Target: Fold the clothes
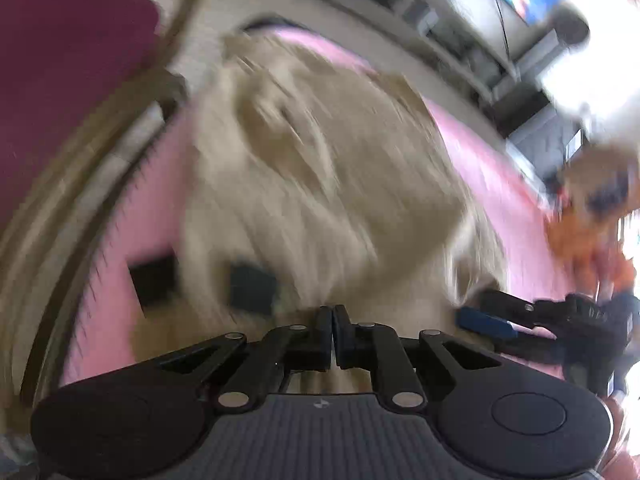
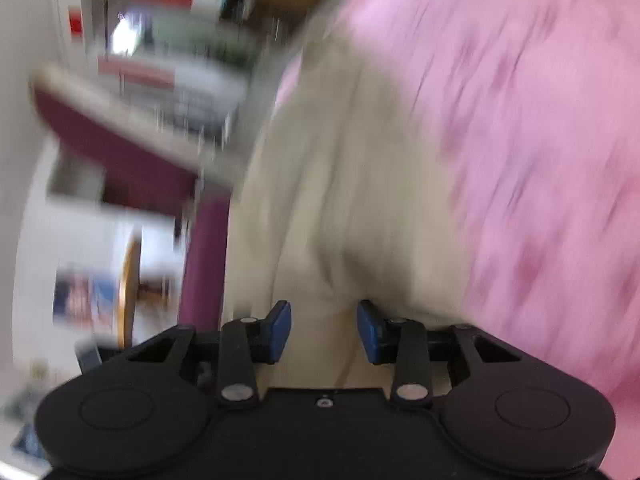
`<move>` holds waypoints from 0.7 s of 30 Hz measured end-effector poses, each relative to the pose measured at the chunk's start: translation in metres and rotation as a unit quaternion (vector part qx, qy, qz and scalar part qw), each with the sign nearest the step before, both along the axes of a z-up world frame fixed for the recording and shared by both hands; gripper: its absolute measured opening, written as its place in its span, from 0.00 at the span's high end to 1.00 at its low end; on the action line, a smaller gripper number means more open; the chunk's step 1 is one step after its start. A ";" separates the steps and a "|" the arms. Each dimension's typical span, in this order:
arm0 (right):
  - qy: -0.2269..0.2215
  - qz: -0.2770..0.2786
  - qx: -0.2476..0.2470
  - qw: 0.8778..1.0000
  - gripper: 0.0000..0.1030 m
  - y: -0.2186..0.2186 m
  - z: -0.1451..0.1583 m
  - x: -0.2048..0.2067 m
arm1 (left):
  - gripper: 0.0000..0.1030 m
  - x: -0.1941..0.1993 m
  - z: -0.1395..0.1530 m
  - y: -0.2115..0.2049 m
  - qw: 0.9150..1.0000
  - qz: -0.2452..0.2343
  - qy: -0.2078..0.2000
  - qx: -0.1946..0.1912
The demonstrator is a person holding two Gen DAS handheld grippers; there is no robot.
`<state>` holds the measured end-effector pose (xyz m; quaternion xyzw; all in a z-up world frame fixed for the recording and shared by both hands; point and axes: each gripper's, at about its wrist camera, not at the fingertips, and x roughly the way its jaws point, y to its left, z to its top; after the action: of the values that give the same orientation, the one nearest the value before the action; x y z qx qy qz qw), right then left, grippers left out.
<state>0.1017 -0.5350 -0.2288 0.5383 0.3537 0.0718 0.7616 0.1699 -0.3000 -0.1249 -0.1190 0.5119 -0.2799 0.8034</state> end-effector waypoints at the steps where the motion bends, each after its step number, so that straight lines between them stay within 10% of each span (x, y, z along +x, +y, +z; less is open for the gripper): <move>1: -0.004 -0.037 0.005 0.999 0.68 -0.013 -0.002 0.000 | 0.89 0.004 0.006 0.004 0.999 0.027 -0.019 0.006; 5: -0.014 -0.104 -0.037 0.994 0.65 -0.038 0.021 0.003 | 0.94 0.006 0.039 0.013 0.994 0.071 -0.086 0.011; 9: -0.039 -0.020 -0.061 0.997 0.61 -0.026 0.052 0.029 | 0.79 -0.009 0.057 -0.018 0.991 -0.078 -0.096 -0.047; 13: -0.038 0.082 -0.070 0.993 0.51 0.012 0.058 0.074 | 0.78 -0.011 0.042 -0.072 0.982 -0.148 -0.113 0.010; 17: -0.023 0.153 -0.073 0.985 0.49 0.042 0.048 0.118 | 0.81 0.036 0.013 -0.067 0.990 -0.077 -0.107 0.058; 21: -0.026 0.056 -0.048 0.997 0.63 0.016 0.013 0.118 | 0.88 0.068 0.008 -0.018 0.988 0.083 -0.122 0.052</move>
<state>0.2200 -0.5191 -0.2162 0.4781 0.3667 0.1113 0.7902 0.2379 -0.3181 -0.1167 -0.0842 0.4121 -0.1974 0.8855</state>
